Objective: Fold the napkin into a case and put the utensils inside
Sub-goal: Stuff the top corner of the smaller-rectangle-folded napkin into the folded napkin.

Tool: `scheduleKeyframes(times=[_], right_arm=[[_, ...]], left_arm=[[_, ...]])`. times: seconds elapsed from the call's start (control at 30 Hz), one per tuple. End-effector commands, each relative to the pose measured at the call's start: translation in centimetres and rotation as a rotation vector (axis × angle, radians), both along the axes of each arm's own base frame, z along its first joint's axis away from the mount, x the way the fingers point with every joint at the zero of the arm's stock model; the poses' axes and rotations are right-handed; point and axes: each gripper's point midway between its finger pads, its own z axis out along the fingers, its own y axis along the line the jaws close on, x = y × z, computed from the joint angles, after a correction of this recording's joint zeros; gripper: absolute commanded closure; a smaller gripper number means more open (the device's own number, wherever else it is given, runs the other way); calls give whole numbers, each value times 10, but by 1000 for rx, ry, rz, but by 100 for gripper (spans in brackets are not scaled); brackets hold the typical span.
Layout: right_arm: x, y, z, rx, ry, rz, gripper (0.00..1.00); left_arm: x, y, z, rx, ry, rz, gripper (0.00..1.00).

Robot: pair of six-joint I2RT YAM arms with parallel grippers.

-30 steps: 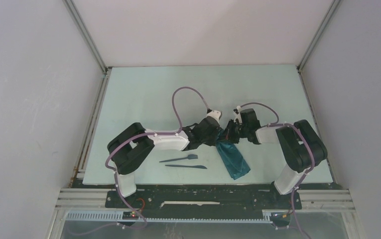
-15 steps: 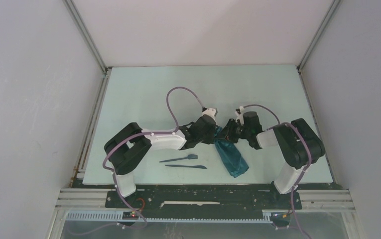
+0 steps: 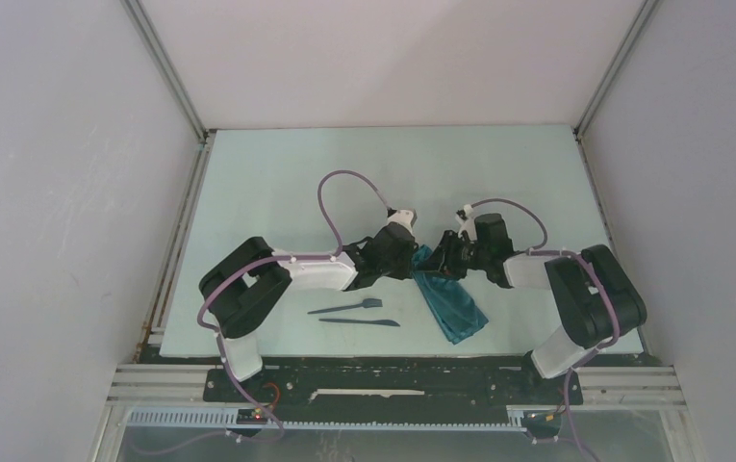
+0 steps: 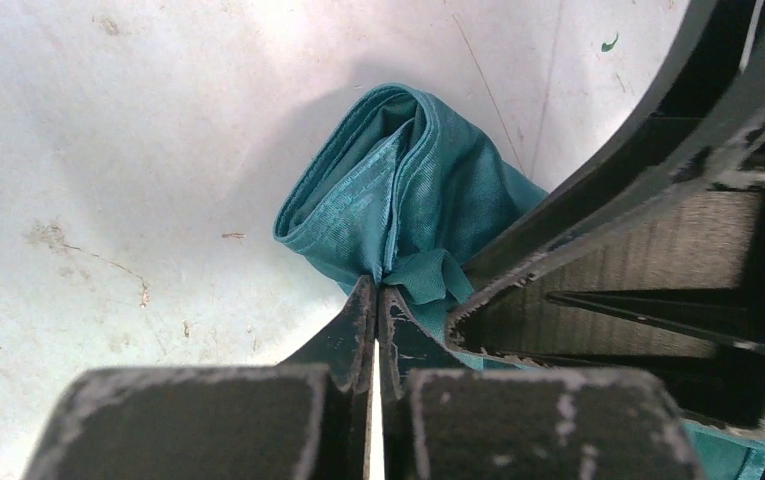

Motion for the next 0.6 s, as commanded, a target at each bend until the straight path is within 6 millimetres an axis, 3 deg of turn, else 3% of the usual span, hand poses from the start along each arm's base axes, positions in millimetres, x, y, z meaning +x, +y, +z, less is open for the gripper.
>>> scheduleKeyframes(times=[0.0, 0.17, 0.43, 0.5, 0.57], right_arm=[[0, -5, 15, 0, -48, 13, 56], [9, -6, 9, -19, -44, 11, 55], [19, 7, 1, 26, -31, 19, 76], [17, 8, 1, 26, -30, 25, 75], [15, 6, 3, 13, -30, 24, 67]], left_arm=[[7, -7, 25, -70, -37, 6, 100], [5, -8, 25, -73, -32, 1, 100], [4, -8, 29, -78, -40, -9, 100], [4, -8, 28, -77, -38, -9, 100], [5, -8, 29, -78, -40, -9, 100]])
